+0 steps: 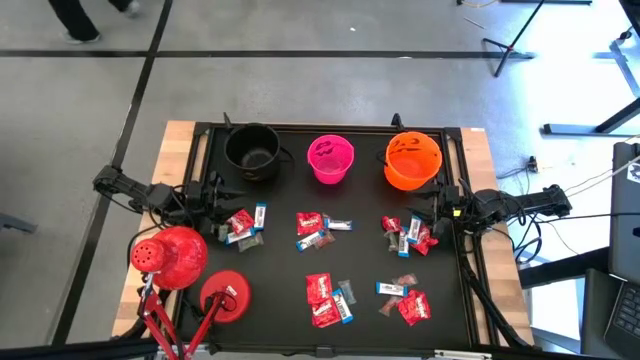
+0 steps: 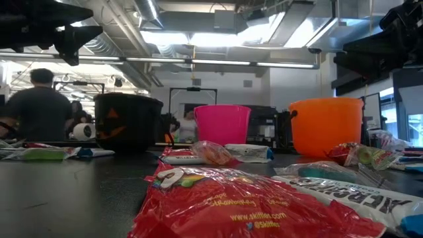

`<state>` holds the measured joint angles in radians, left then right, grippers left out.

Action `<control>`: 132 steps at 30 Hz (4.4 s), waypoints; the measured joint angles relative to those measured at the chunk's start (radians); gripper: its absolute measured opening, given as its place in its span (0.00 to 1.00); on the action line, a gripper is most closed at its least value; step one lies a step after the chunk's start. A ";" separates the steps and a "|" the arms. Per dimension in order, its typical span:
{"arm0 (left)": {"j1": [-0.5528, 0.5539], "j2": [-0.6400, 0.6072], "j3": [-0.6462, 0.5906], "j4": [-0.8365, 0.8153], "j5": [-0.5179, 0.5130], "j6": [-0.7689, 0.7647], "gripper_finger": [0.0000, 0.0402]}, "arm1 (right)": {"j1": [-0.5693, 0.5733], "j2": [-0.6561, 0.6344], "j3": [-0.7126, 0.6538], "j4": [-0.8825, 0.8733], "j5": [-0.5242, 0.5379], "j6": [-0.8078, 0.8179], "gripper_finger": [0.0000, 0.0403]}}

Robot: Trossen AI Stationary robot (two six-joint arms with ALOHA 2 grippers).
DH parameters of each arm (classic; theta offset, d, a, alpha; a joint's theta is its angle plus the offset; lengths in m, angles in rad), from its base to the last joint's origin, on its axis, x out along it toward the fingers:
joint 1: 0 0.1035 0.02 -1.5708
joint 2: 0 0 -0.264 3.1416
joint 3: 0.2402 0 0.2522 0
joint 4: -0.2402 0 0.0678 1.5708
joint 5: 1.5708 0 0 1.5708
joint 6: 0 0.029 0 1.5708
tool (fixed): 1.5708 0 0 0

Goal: Organize candy in baskets

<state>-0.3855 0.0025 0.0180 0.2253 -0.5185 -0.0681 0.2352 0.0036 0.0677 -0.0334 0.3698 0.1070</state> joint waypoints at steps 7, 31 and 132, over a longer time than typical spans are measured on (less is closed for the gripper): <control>0.000 0.000 0.000 0.000 0.000 0.000 0.44 | 0.000 0.000 0.000 0.000 0.000 0.000 0.53; 0.000 0.000 0.005 0.024 -0.015 0.129 0.44 | 0.000 0.000 0.000 0.000 0.000 0.000 0.53; -0.001 0.297 0.186 -0.362 0.120 -0.120 0.44 | 0.000 0.000 0.000 -0.029 0.000 0.000 0.53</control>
<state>-0.3863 0.2994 0.2043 -0.1365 -0.3982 -0.1886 0.2355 0.0036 0.0677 -0.0624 0.3698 0.1070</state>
